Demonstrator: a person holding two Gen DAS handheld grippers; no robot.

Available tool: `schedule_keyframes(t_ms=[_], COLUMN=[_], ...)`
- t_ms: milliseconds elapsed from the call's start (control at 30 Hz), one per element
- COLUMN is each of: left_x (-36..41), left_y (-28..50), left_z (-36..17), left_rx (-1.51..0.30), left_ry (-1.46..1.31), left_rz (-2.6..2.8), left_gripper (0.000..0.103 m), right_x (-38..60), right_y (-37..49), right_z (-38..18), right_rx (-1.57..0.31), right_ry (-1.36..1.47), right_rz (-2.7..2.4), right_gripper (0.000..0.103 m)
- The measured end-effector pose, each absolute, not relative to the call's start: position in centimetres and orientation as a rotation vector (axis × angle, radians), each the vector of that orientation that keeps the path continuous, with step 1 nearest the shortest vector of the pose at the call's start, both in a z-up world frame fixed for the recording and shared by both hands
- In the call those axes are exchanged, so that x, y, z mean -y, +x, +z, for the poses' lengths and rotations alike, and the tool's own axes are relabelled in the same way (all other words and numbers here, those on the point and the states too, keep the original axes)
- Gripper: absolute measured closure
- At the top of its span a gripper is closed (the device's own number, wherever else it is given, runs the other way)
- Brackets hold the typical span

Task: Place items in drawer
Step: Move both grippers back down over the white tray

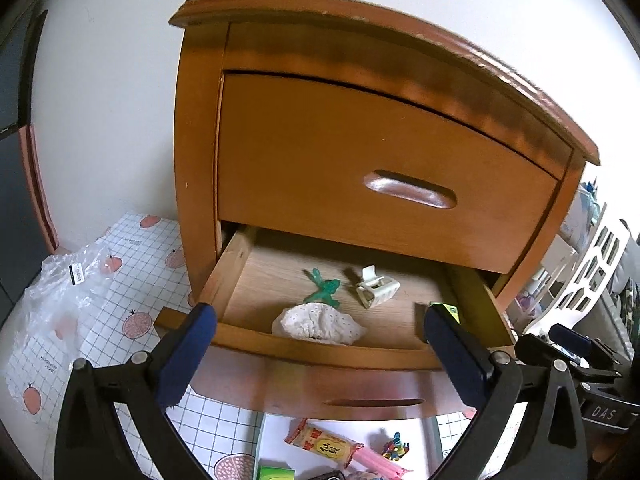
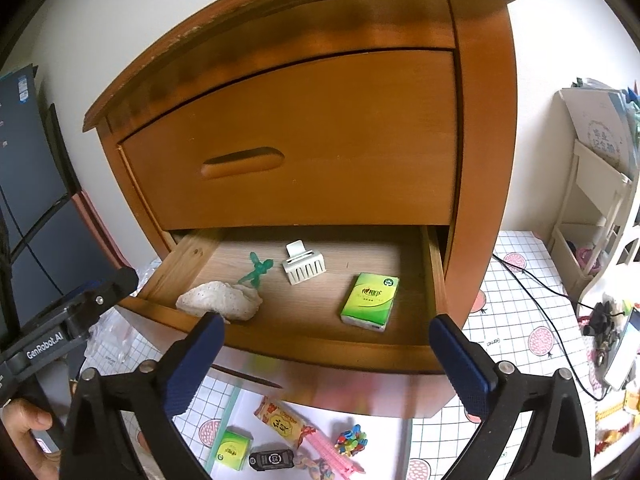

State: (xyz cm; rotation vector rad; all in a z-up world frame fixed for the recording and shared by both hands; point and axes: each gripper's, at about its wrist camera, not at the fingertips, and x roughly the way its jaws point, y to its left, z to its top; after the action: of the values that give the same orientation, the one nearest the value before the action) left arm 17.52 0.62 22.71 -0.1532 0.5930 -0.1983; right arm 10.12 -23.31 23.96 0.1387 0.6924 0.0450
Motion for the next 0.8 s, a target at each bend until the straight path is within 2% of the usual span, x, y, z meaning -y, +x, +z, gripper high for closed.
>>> schedule_keyframes(t_ms=[433, 600, 800], left_x=[-0.6, -0.1, 0.1], left_y=[11.2, 9.6, 9.2], left_z=[21.3, 17.2, 11.6], left_rx=[-0.523, -0.609, -0.742], left_ry=[-0.166, -0.175, -0.173], left_rz=[-0.279, -0.301, -0.265], left_gripper=[0.0, 0.0, 0.0], right_x=[21.4, 21.2, 21.4], right_y=[4.2, 2.7, 2.1], right_z=[23.4, 20.1, 14.0], right_rx=[-0.59, -0.639, -0.785], right_ry=[0.09, 0.094, 0.129], right_rz=[0.097, 0.091, 0.072], right_gripper=[0.0, 0.0, 0.0])
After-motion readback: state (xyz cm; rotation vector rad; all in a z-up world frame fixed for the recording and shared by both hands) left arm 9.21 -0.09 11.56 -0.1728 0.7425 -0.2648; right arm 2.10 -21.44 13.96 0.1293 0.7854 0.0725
